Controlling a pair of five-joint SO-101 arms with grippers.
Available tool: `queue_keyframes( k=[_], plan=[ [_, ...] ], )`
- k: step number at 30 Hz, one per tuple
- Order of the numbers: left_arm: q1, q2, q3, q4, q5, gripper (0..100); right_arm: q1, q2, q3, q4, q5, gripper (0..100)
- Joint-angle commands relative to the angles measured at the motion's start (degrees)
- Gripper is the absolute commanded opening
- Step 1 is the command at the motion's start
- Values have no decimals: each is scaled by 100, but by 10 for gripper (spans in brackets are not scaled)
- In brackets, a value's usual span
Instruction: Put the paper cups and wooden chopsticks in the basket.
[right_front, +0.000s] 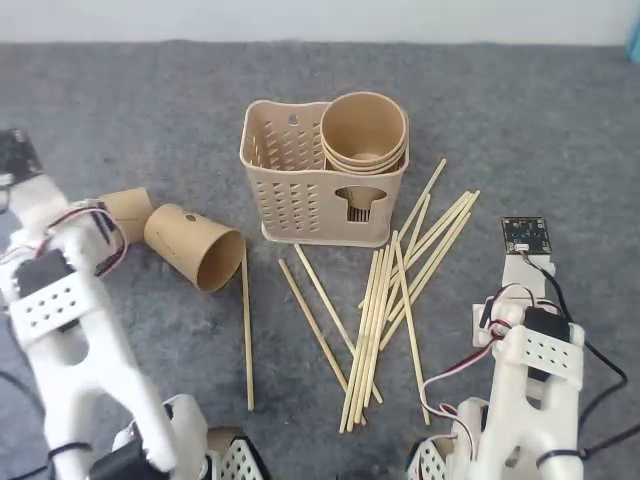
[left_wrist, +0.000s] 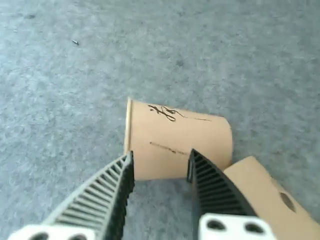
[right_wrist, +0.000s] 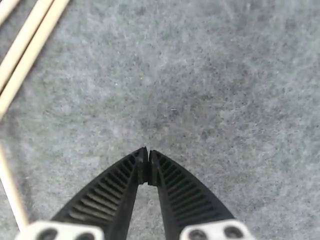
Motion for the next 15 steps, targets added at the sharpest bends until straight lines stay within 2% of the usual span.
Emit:
queue_keyframes(
  k=[1,9,15],
  plan=[
    [-352,440,-163,-545,404,170,31,-163,-26,-66,62,8],
    [-598,2690,-1622,-211,413,170,31,-180,-9,-57,62,8],
    [-527,3437,-2132,-211,413,167,31,-180,9,-57,70,8]
  ],
)
